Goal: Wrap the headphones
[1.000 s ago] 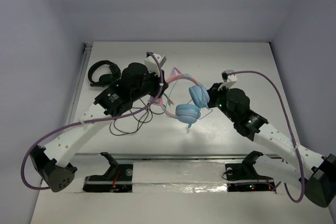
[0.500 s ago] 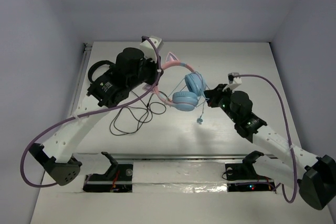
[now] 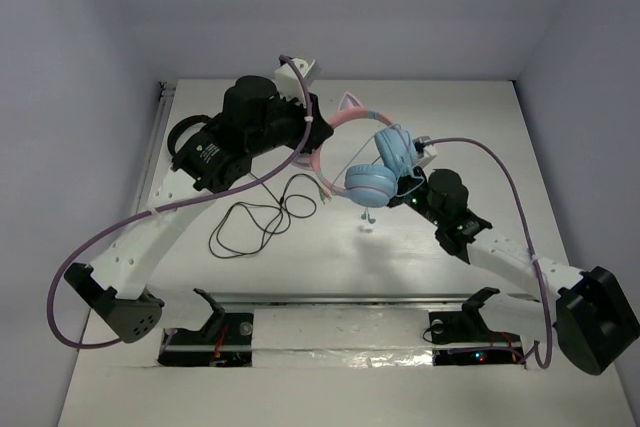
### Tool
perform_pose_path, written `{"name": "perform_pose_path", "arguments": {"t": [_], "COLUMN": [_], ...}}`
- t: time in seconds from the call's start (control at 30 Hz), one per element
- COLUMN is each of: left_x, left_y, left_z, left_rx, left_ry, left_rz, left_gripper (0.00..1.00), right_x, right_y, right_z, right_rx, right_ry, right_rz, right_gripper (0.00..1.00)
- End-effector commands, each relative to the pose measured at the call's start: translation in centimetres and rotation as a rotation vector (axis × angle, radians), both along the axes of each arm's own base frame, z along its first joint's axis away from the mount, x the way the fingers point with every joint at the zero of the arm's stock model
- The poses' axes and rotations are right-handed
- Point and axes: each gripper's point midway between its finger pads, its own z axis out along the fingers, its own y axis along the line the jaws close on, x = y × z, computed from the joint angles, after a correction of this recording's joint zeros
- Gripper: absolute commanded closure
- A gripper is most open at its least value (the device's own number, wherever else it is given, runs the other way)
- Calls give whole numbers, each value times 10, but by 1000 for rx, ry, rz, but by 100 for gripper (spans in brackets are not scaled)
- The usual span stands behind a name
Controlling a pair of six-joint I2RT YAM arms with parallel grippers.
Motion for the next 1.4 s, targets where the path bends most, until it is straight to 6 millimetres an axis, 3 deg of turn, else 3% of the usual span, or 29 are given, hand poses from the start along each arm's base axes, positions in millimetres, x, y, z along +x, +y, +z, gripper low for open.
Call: {"name": "perform_pose_path", "arguments": {"t": [0.0, 0.07, 0.13, 0.3, 0.6, 0.77, 0.97, 1.2, 1.27, 1.37], "left_x": [-6, -7, -6, -4, -2, 2, 9, 16, 16, 21], "left_y": [-6, -7, -7, -6, -5, 0, -1, -6, -6, -6], "left_z": [87, 94, 99, 104, 115, 120, 124, 120, 120, 114], "left_rx": [-244, -258, -264, -263, -282, -295, -328, -340, -347, -358], "left_ry": [-146, -155, -163, -173, -191, -198, -200, -192, -193, -180], "left_rz": [-21, -27, -22, -12, 0, 41, 71, 79, 83, 107], "left_gripper": [100, 100, 100, 100, 100, 100, 100, 100, 100, 100], "right_x": [2, 5, 6, 10, 15, 10, 2, 1, 0, -1], "right_y": [8, 12, 14, 12, 7, 8, 4, -9, -9, -7], "right_z": [2, -4, -8, -17, -16, -13, -33, -36, -38, -45], "right_rx": [22, 11, 2, -18, -10, 32, 42, 45, 51, 56], "right_ry": [-35, -43, -43, -36, -43, -25, 50, 65, 78, 104], "right_rz": [37, 55, 60, 41, 1, 6, -5, -72, -72, -67], "right_gripper": [70, 59, 57, 56, 56, 62, 63, 65, 78, 87]}}
